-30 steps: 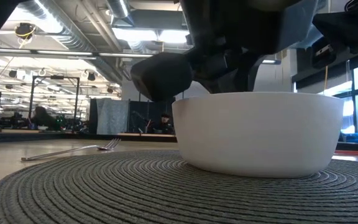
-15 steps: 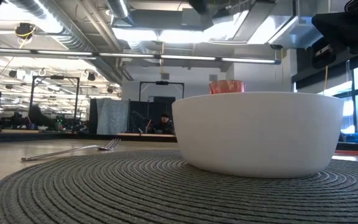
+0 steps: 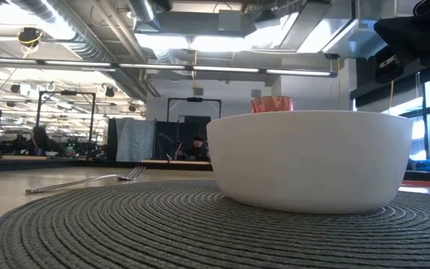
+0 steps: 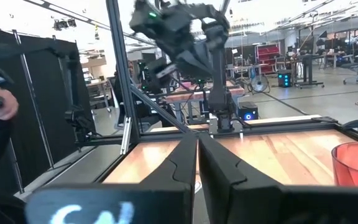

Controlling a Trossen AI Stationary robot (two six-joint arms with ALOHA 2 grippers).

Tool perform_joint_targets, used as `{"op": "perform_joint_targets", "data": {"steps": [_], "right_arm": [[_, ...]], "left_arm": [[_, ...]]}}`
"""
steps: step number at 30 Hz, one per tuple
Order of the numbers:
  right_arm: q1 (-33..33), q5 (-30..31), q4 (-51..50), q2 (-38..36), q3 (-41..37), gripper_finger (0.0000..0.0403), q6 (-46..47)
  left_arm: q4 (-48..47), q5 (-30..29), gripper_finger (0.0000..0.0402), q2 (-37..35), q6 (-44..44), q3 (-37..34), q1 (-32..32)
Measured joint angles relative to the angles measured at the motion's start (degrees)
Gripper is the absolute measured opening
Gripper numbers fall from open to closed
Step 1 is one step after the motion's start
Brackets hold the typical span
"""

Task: Pick & Place Utensil
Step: Put the silver fork into the white bowl

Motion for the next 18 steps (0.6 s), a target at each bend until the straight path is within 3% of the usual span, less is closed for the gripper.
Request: {"op": "perform_joint_targets", "data": {"steps": [8, 15, 18], "right_arm": [[0.02, 0.00, 0.02, 0.00, 0.00, 0.0020, -0.04], [0.02, -0.01, -0.02, -0.01, 0.00, 0.0020, -0.07], [0.02, 0.00, -0.03, 0.00, 0.00, 0.0020, -0.24]], "left_arm": [[30.34, 0.52, 0.0002, -20.44, -4.12, -29.88, -0.02], [59.96, 5.44, 0.0003, -26.52, 11.15, -46.48, -1.29], [68.16, 3.52, 0.0001, -28.04, 13.87, -50.54, -1.95]]}}
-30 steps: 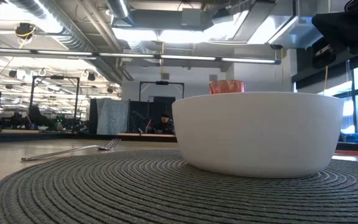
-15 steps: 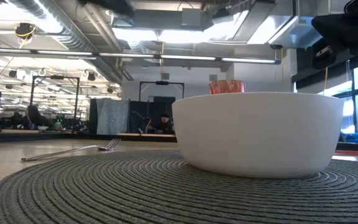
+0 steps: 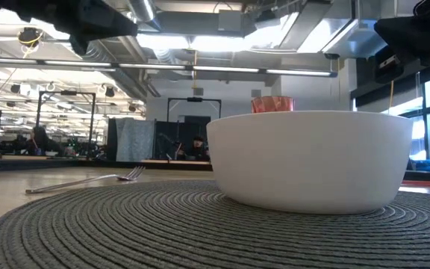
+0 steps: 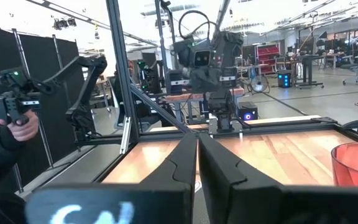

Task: Pick & Place Utensil
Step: Put the silver fork into the white bowl

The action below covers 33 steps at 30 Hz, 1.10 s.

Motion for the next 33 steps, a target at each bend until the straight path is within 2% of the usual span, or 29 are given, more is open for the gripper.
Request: {"op": "perform_joint_targets", "data": {"steps": [3, 12, 22, 33], "right_arm": [[0.00, 0.00, -0.24, 0.00, 0.00, 0.0020, 0.04], [0.00, 0.00, -0.67, 0.00, 0.00, 0.0020, -1.26], [-0.01, 0.00, -1.19, 0.00, 0.00, 0.0020, -1.30], [0.00, -0.02, -1.26, -0.01, 0.00, 0.0020, -2.40]], "left_arm": [[2.65, -1.25, 0.0001, -1.94, -0.18, -2.86, 0.23], [0.18, 3.90, 0.0002, -5.10, -2.88, -5.42, 2.54], [-8.54, 3.66, 0.0002, -16.20, -2.93, -5.42, 3.46], [-22.75, 5.13, 0.0002, -16.20, -13.05, -5.42, 3.46]]}}
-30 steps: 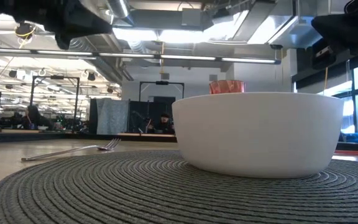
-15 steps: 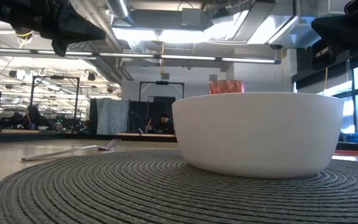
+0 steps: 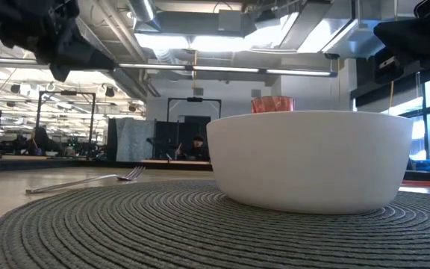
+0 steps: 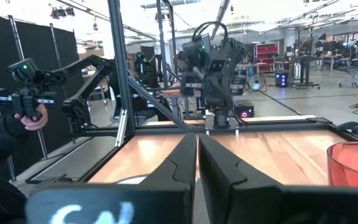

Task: Pick & Place Utensil
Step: Put the silver fork into the white bowl

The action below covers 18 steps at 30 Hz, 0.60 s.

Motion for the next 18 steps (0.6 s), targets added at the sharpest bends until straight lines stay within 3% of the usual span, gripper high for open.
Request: {"op": "perform_joint_targets", "data": {"steps": [10, 18], "right_arm": [[0.00, -0.01, 0.01, 0.01, 0.00, 0.0020, -0.56], [0.00, 0.00, 0.67, 0.02, 0.00, 0.0020, -2.53]], "left_arm": [[-0.30, 2.88, 0.0001, 5.54, -8.62, 0.00, 0.00], [4.70, 4.15, 0.0003, 21.38, -21.22, 0.04, 0.00]]}}
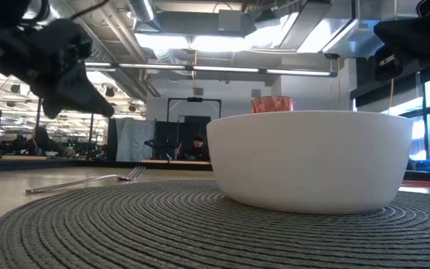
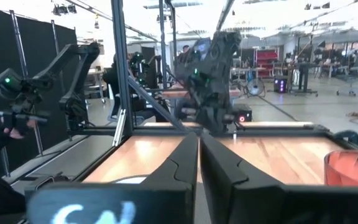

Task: Pick & Place Utensil
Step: Put the silver fork into the white bowl

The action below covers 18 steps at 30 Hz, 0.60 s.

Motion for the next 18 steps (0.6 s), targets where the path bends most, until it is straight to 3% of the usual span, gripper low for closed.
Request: {"op": "perform_joint_targets", "data": {"steps": [6, 12, 15, 18], "right_arm": [[0.00, -0.02, 1.89, -0.02, 0.00, 0.0020, -3.79], [0.00, -0.02, 4.09, -0.02, 0.00, 0.0020, -8.90], [0.00, -0.02, 4.57, -0.02, 0.00, 0.0020, -10.54], [0.00, -0.01, 4.75, -0.02, 0.00, 0.0020, -11.47]], "left_arm": [[7.20, -0.28, 0.0004, 7.36, -5.43, 0.61, 0.00], [7.41, -2.69, 0.0004, 13.08, -1.34, 7.89, -2.60], [3.94, -2.74, 0.0004, 16.03, -0.65, 13.57, -3.24], [-6.11, -2.64, 0.0003, 18.60, -3.29, 19.77, -3.24]]}}
